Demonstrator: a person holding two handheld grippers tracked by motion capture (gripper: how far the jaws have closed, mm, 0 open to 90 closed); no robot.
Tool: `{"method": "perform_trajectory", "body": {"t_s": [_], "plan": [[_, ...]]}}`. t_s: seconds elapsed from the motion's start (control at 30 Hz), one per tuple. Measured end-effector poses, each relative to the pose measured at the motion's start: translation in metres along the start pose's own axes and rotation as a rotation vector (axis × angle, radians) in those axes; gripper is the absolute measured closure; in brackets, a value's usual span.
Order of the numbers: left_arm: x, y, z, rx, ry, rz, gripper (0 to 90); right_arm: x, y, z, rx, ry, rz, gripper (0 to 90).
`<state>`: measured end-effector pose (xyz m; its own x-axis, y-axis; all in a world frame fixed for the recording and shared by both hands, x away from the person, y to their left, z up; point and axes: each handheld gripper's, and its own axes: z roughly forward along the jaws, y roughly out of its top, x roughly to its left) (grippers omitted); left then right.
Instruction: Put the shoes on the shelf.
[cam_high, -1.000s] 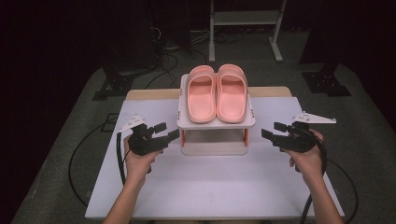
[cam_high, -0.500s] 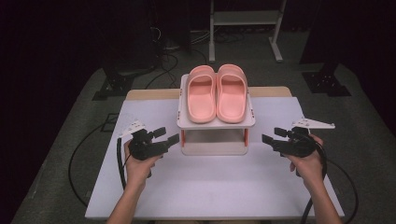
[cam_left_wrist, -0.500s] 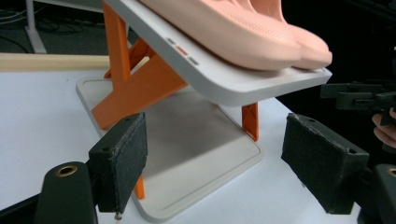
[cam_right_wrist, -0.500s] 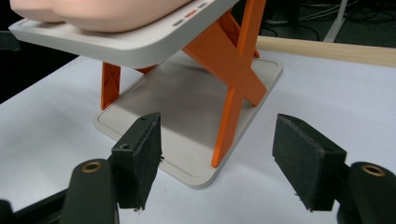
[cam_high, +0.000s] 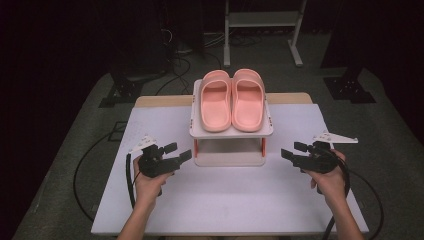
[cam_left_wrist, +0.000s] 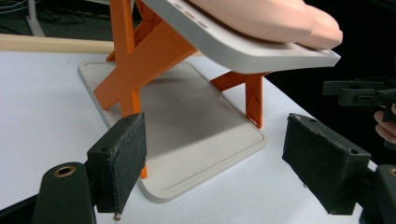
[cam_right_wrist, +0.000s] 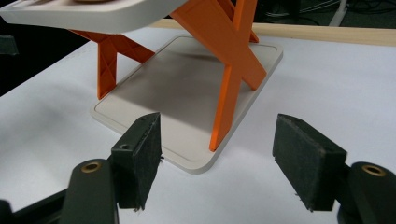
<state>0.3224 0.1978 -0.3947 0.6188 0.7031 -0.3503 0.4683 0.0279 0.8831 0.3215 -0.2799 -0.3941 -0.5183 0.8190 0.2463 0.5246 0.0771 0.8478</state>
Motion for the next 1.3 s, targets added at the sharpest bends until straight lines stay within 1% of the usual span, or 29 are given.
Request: {"method": "perform_trajectory", "body": {"t_s": [0.27, 0.33, 0.4, 0.47, 0.5, 0.57, 0.63, 0.7, 0.73, 0.77, 0.87, 1.03, 1.07, 1.2, 1.27, 1.3], "plan": [[0.002, -0.01, -0.001, 0.0, 0.003, -0.013, 20.5, -0.003, -0.011, 0.0, 0.004, -0.005, 0.009, 31.6], [0.003, -0.011, -0.002, 0.001, 0.006, -0.007, 20.6, -0.004, -0.013, 0.0, 0.002, -0.005, 0.009, 31.6], [0.003, -0.013, -0.002, -0.001, 0.007, -0.014, 20.4, -0.004, -0.016, 0.0, 0.005, -0.003, 0.016, 31.6], [0.004, -0.015, -0.002, 0.001, 0.007, -0.01, 20.3, -0.005, -0.019, 0.0, 0.011, -0.006, 0.019, 31.5], [0.004, -0.017, -0.002, 0.001, 0.007, -0.018, 20.3, -0.005, -0.02, 0.0, 0.011, -0.005, 0.021, 31.6], [0.005, -0.019, -0.003, 0.002, 0.008, -0.012, 20.3, -0.006, -0.022, 0.001, 0.016, -0.007, 0.022, 31.2], [0.004, -0.02, -0.003, -0.002, 0.009, -0.021, 20.3, -0.006, -0.024, 0.001, 0.018, -0.004, 0.022, 31.2], [0.005, -0.022, -0.004, -0.002, 0.01, -0.013, 20.2, -0.006, -0.025, 0.001, 0.018, -0.005, 0.028, 31.2], [0.005, -0.023, -0.004, -0.002, 0.01, -0.012, 20.2, -0.006, -0.026, 0.0, 0.018, -0.004, 0.024, 31.2], [0.004, -0.023, -0.004, -0.002, 0.011, -0.017, 20.1, -0.006, -0.027, 0.0, 0.019, -0.003, 0.023, 31.3], [0.006, -0.026, -0.005, 0.0, 0.015, -0.004, 19.6, -0.007, -0.03, -0.001, 0.018, -0.002, 0.029, 31.3], [0.008, -0.032, -0.006, 0.002, 0.018, -0.015, 19.3, -0.01, -0.037, -0.002, 0.02, -0.005, 0.037, 31.1], [0.009, -0.033, -0.007, 0.003, 0.017, -0.014, 19.2, -0.011, -0.039, -0.002, 0.019, -0.008, 0.033, 31.1], [0.01, -0.036, -0.007, 0.006, 0.019, -0.012, 19.0, -0.013, -0.045, -0.003, 0.024, -0.009, 0.051, 31.1], [0.01, -0.038, -0.008, 0.009, 0.022, -0.004, 18.9, -0.014, -0.047, -0.003, 0.026, -0.011, 0.049, 31.1], [0.01, -0.039, -0.008, 0.008, 0.023, -0.007, 18.9, -0.014, -0.049, -0.004, 0.029, -0.011, 0.052, 31.1]]}}
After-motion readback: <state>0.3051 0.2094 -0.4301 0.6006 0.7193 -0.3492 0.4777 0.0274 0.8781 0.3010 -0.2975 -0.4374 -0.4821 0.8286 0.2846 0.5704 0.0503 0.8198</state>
